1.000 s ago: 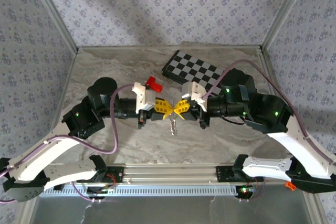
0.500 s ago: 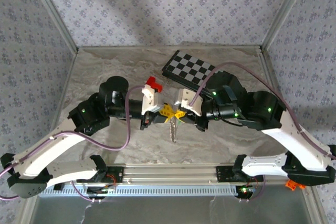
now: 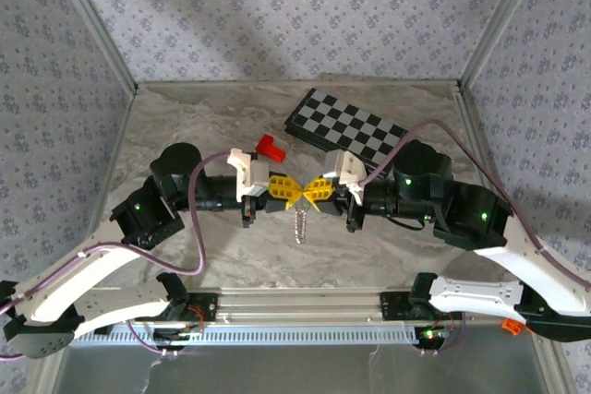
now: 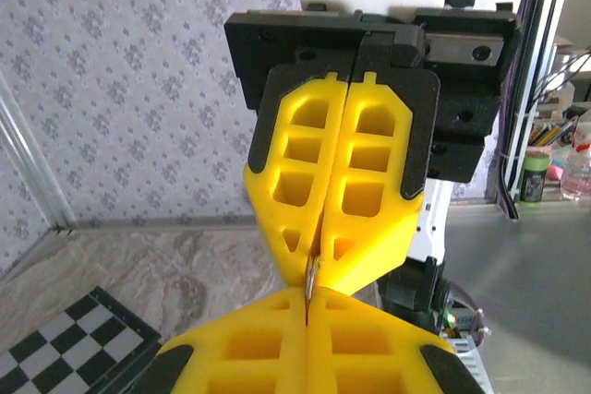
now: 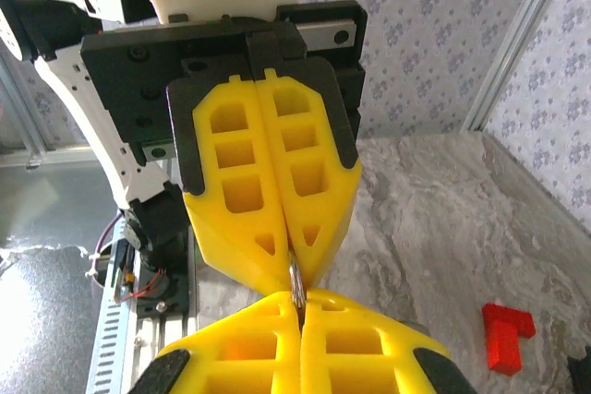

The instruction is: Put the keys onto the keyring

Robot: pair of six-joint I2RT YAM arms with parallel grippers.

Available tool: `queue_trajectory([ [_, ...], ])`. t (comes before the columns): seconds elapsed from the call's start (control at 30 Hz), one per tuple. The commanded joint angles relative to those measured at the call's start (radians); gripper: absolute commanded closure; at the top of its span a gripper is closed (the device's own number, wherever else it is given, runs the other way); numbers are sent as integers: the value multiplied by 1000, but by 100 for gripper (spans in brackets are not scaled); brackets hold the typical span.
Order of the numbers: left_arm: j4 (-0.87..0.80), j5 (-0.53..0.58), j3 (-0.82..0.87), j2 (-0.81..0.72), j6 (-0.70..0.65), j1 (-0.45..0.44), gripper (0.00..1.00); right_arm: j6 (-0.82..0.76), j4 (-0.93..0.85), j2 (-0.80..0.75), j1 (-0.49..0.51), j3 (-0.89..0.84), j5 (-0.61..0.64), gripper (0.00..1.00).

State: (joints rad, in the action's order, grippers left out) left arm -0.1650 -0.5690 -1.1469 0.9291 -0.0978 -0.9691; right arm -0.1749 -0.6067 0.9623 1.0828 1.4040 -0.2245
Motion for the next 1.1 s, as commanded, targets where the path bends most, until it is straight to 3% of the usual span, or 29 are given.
queue_trajectory([
  [0.0,151,-45,18,-17,60,-11,100,23,90,-10,3,-17,-13,100],
  [0.2,148,-25,58,-37,77,-11,100,3,11,17,7,25,-33,100],
  [0.5,-169,46,-19,-6,-99,-11,84,-118,-381,216,123,294,54,100],
  [0.57,-205,47,-41,7,-122,-11,84,-134,-425,248,136,327,82,100],
  [0.63,-212,50,-49,10,-129,-11,91,-141,-448,262,140,345,89,100],
  [0.7,-197,54,-45,8,-128,-11,100,-137,-439,253,140,341,91,100],
  [0.93,28,41,1,-44,-36,-11,100,-78,-192,145,138,194,140,100],
  [1.07,84,13,1,-47,-10,-11,100,-67,1,69,134,76,158,89],
])
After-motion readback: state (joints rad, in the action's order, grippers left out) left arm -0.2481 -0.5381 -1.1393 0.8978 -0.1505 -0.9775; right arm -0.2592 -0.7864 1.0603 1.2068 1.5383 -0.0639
